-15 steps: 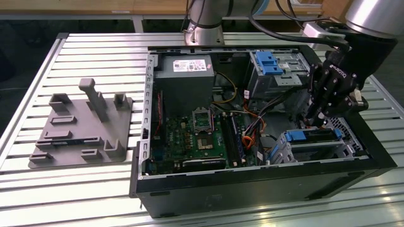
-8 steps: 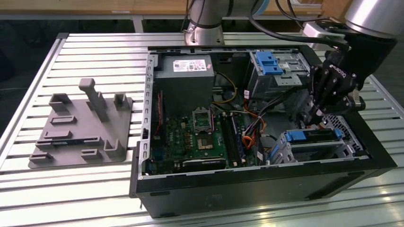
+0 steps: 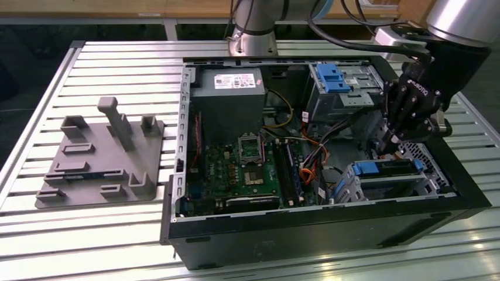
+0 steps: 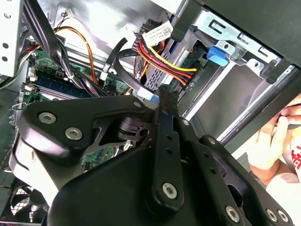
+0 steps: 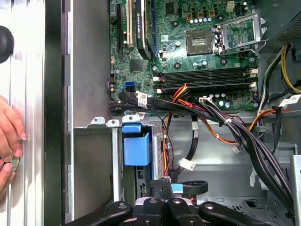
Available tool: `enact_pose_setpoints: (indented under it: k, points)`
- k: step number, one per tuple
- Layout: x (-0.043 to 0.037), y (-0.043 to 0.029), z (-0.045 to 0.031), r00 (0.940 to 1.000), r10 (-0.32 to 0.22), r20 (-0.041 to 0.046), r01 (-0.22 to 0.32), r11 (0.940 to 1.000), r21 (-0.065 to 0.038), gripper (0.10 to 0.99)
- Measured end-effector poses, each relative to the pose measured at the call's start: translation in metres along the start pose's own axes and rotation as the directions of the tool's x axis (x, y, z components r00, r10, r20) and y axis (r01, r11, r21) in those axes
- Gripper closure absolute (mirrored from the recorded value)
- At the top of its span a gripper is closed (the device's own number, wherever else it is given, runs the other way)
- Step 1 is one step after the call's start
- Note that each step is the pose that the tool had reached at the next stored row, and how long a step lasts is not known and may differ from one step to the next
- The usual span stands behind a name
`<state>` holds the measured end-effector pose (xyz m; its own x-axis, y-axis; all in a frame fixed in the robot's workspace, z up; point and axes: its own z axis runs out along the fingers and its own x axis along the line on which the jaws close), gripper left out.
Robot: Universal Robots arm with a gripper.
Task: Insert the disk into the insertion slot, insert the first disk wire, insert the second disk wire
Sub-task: 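Insert the second disk wire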
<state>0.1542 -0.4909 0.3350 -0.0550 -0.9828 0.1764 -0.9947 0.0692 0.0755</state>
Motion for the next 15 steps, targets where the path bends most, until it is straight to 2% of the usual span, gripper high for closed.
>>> enact_pose_setpoints:
  k: [12,13,14,15]
  points:
    - [0.0000,0.0000,0.0000,1.0000,0.000,0.0007,0.000,1.0000,0.000,0.980]
    - [0.0000,0.0000,0.0000,1.0000,0.000,0.0008,0.000,1.0000,0.000,0.973]
    - [0.0000,0.0000,0.0000,1.0000,0.000,0.0008,0.000,1.0000,0.000,0.918]
    - [0.0000,0.0000,0.0000,1.0000,0.000,0.0008,0.000,1.0000,0.000,0.918]
